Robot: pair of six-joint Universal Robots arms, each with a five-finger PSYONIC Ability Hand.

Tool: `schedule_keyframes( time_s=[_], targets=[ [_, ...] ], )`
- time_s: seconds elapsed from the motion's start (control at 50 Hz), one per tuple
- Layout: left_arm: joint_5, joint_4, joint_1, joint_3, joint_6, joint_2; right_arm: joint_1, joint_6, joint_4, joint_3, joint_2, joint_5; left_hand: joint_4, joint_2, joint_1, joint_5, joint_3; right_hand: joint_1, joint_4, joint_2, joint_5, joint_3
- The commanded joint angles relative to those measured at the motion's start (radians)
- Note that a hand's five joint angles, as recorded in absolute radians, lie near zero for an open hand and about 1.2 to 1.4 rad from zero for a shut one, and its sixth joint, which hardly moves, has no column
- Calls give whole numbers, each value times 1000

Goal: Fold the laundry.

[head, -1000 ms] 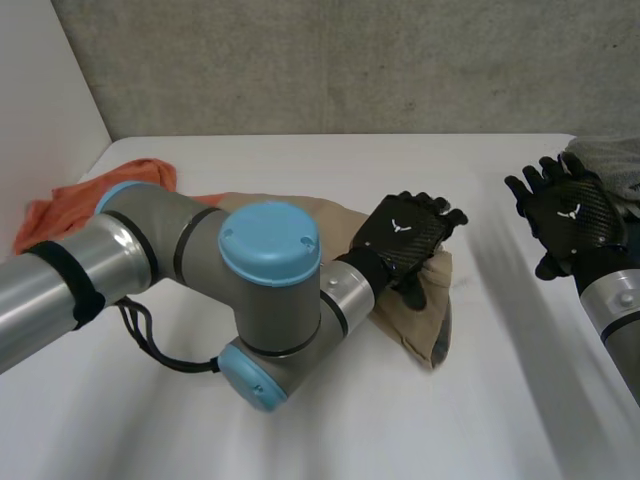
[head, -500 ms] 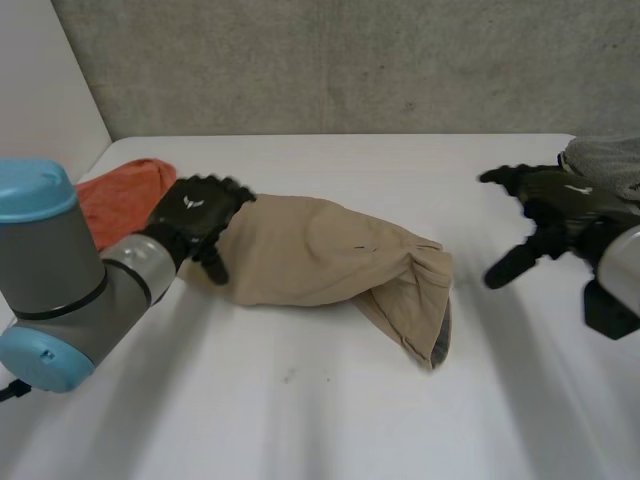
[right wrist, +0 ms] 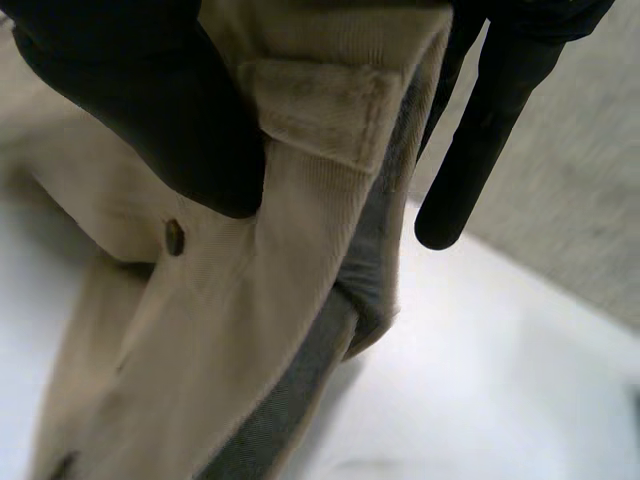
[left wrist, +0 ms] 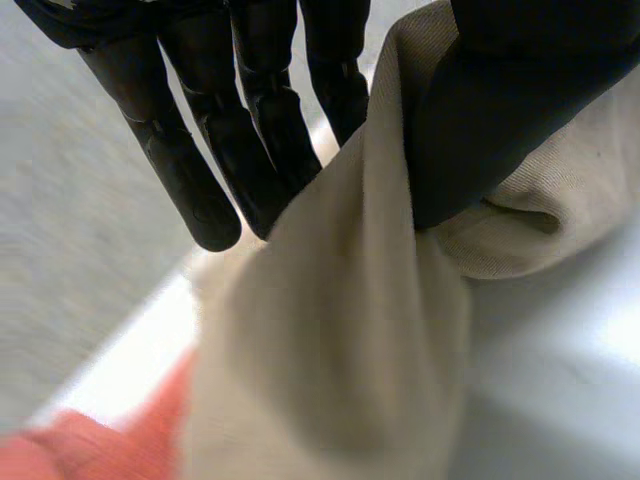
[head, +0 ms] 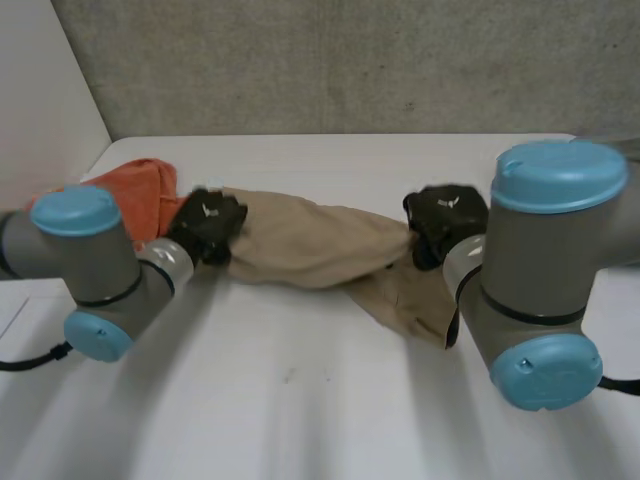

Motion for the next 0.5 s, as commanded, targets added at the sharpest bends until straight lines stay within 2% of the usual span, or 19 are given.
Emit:
schedule_keyframes(
  time_s=[0.02, 0.12, 0.16, 0.26, 0.34, 0.44, 0.48, 0.5],
  targets=[
    [-55, 35, -27, -159, -56, 388, -14, -168, -3, 16, -233, -11, 201, 205, 268, 247, 222, 280, 208, 220, 241, 226],
    [-56, 29, -62, -187, -154, 618, -37, -272, 53, -36, -410, -20, 201, 205, 268, 247, 222, 280, 208, 220, 241, 226],
    [-50, 5, -67, -184, -214, 711, -45, -289, 92, -73, -444, -26, 201, 205, 268, 247, 222, 280, 208, 220, 241, 226],
    [-46, -84, -67, -151, -290, 809, -75, -297, 224, -188, -467, -60, 201, 205, 268, 247, 222, 280, 208, 220, 241, 226],
    [-46, -123, -68, -124, -302, 755, -111, -292, 268, -226, -417, -104, 201, 205, 268, 247, 222, 280, 208, 220, 241, 226],
    [-49, -123, -70, -85, -297, 574, -144, -268, 273, -268, -195, -126, 201, 205, 268, 247, 222, 280, 208, 220, 241, 226],
    [-56, -123, -72, -35, -294, 449, -140, -248, 270, -286, -129, -127, 201, 205, 268, 247, 222, 280, 208, 220, 241, 226],
    [-58, -123, -73, -6, -293, 394, -137, -220, 270, -307, -48, -127, 201, 205, 268, 247, 222, 280, 208, 220, 241, 226]
  ],
)
